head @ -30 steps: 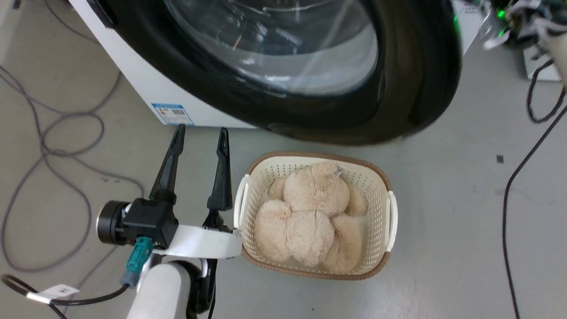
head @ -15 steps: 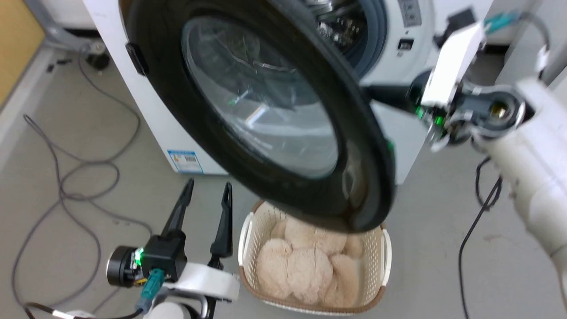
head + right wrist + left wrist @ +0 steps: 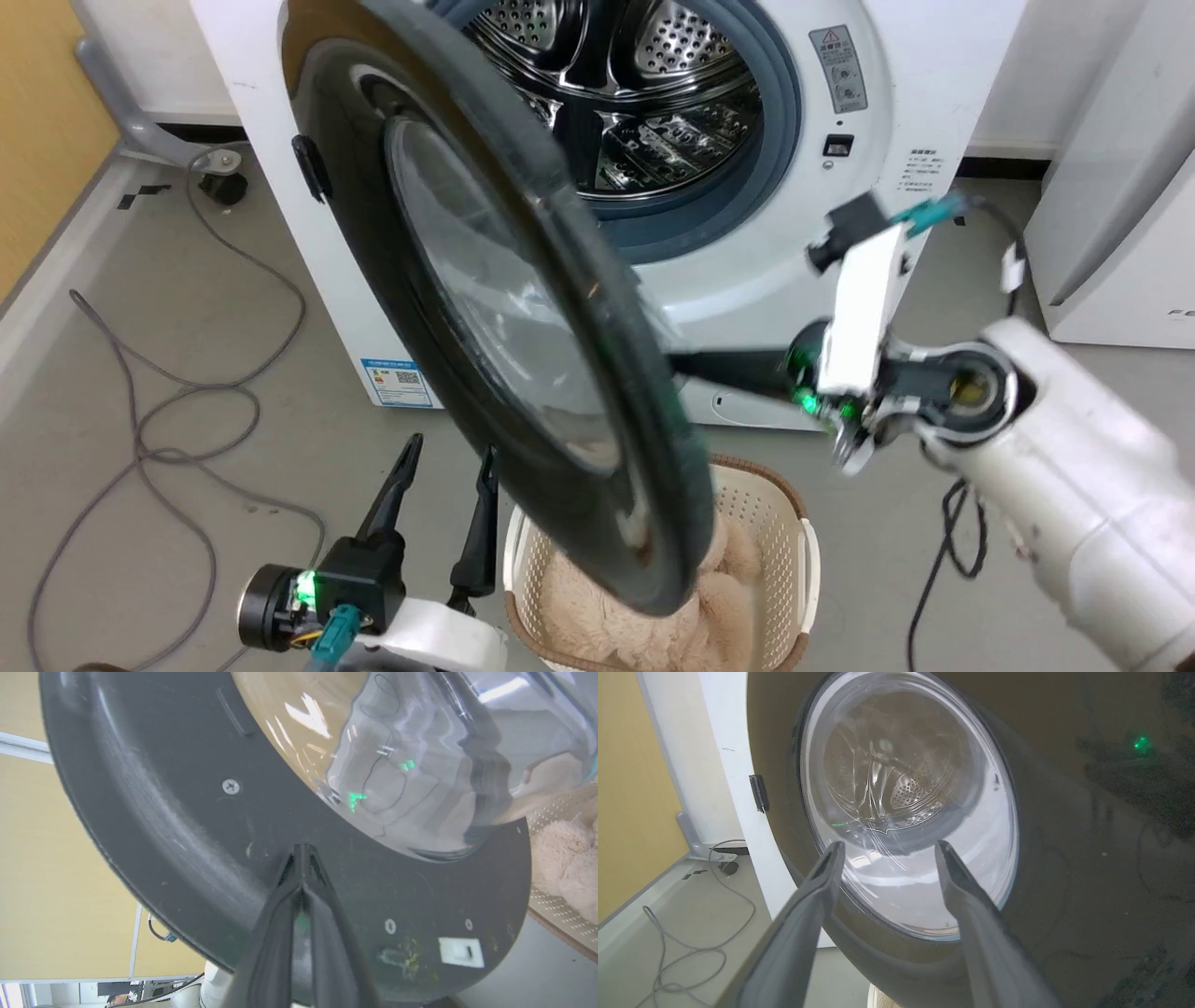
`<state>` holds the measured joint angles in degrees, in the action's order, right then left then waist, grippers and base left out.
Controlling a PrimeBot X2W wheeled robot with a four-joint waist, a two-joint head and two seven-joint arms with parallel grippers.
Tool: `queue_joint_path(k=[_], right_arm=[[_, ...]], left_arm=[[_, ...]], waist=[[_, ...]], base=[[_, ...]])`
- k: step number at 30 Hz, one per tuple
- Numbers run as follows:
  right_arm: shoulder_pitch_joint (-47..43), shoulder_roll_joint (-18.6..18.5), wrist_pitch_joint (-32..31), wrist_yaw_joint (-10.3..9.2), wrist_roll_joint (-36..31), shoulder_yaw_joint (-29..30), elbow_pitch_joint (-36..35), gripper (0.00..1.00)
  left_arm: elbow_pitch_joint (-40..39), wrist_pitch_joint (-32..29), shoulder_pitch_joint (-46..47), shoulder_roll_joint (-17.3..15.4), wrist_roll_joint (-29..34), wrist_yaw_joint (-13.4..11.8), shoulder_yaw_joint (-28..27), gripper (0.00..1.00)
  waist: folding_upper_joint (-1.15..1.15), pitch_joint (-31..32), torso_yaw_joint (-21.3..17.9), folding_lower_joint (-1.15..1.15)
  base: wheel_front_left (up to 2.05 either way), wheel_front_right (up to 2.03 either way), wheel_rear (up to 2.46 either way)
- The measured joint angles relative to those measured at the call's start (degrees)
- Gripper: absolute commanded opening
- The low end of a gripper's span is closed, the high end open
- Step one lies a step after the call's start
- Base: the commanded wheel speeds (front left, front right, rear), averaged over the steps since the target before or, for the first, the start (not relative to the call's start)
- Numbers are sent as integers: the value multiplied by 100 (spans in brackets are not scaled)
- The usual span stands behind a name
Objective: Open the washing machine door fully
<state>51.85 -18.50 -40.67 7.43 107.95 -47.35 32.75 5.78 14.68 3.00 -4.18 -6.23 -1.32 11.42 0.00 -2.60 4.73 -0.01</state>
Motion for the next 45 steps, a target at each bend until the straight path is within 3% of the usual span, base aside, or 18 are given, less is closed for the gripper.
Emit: queue_joint_path(k=[7, 11, 12, 13, 27, 32, 36, 39, 45], right_arm=[[-288, -103, 144, 0, 196, -276, -556, 0], [-502, -190, 791, 0, 246, -160, -790, 3], [-571, -205, 1066, 0, 227, -82, -836, 33], [-651, -219, 1362, 0, 210, 19, -882, 100], [-3327, -655, 5059, 0, 179, 1465, -1714, 100], [-4222, -798, 5526, 0, -268, 1833, -1583, 100], [-4629, -592, 5547, 0, -1573, 3072, -1059, 100], [-4850, -242, 5547, 0, -3275, 4085, -945, 100], [-5181, 836, 5547, 0, -6717, 5649, -1848, 100]], left_arm=[[19, 0, -54, 4, -18, -1, 45, 100], [15, 0, -54, 8, -42, -2, 42, 100], [14, 0, -54, 10, -42, -3, 41, 100], [15, 0, -54, 9, -43, -4, 38, 100], [158, 0, -55, 21, -101, -20, -5, 100], [267, 0, -87, 22, -147, -26, -89, 100], [370, 0, -187, 18, -160, -43, -140, 100], [401, 0, -198, 18, -162, -52, -171, 100], [464, 0, -201, 12, -160, -51, -240, 100]], waist=[[0, -52, -58, 1], [0, -97, -116, 1], [0, -107, -136, 0], [0, -116, -157, 1], [0, 24, -269, 1], [0, 127, -301, 1], [0, 185, -365, 1], [0, 221, -408, 1], [0, 243, -427, 1]], base=[[0, 0, 0], [0, 0, 0], [0, 0, 0], [0, 0, 0], [0, 0, 0], [0, 0, 0], [0, 0, 0], [0, 0, 0], [0, 0, 0]])
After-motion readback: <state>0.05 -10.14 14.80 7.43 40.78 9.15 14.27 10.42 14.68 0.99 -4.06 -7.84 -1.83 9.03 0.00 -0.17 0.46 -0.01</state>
